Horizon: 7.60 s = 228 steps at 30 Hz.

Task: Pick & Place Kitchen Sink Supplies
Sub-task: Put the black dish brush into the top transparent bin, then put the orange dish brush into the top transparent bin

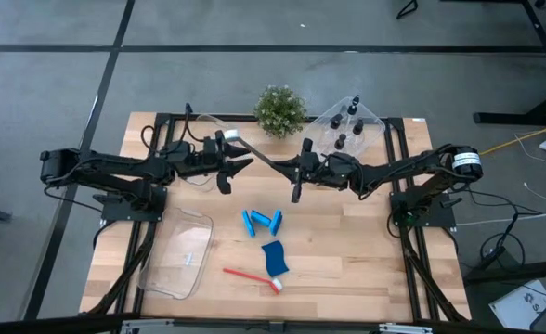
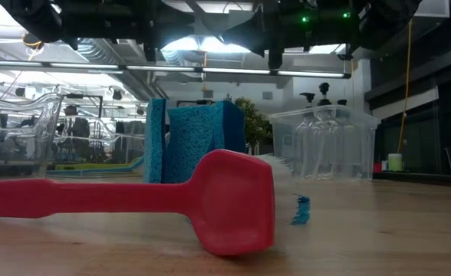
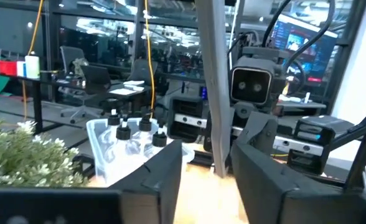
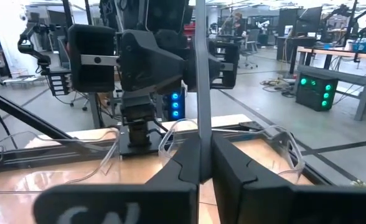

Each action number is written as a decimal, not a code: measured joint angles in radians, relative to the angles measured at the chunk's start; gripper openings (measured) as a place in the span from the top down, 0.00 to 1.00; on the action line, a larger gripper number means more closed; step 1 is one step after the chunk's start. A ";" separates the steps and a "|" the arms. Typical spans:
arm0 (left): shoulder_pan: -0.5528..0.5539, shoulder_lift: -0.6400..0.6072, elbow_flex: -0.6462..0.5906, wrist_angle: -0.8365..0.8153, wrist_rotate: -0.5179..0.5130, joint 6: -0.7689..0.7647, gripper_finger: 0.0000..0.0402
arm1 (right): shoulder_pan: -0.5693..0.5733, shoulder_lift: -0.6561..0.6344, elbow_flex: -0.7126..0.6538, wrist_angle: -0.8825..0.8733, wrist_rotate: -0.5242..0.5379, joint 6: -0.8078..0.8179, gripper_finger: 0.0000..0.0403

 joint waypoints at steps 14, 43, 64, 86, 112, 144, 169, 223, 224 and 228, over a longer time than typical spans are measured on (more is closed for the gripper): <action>0.001 0.021 0.000 0.061 0.003 -0.063 0.51 | 0.008 0.000 0.000 0.001 -0.028 0.011 0.94; 0.001 0.051 0.020 0.095 0.112 -0.078 0.57 | 0.023 0.000 0.000 0.000 -0.057 0.043 0.94; 0.000 0.104 0.021 0.151 0.123 -0.053 0.96 | 0.021 0.001 0.000 -0.035 -0.051 0.047 0.93; 0.039 0.037 0.021 -0.082 0.042 -0.050 0.97 | 0.017 0.001 0.002 -0.393 -0.038 0.099 0.53; 0.105 -0.036 0.423 -1.560 -0.486 -0.184 0.97 | 0.015 0.001 0.000 -0.518 -0.036 0.099 0.49; 0.273 0.307 0.423 -1.784 -0.329 -0.119 0.89 | 0.015 0.001 0.000 -0.558 -0.035 0.125 0.49; 0.003 -0.085 0.422 -1.169 -0.234 0.147 0.89 | 0.087 0.001 0.000 -0.416 -0.035 0.066 0.49; -0.795 0.656 0.662 -1.200 -0.121 -0.026 0.84 | 0.191 0.001 0.000 -0.674 0.035 0.380 0.49; -0.790 0.666 0.662 -1.199 -0.121 -0.026 0.84 | 0.191 0.001 0.000 -0.674 0.035 0.379 0.49; -0.773 0.677 0.662 -1.199 -0.120 -0.028 0.82 | 0.191 0.001 0.000 -0.674 0.037 0.360 0.49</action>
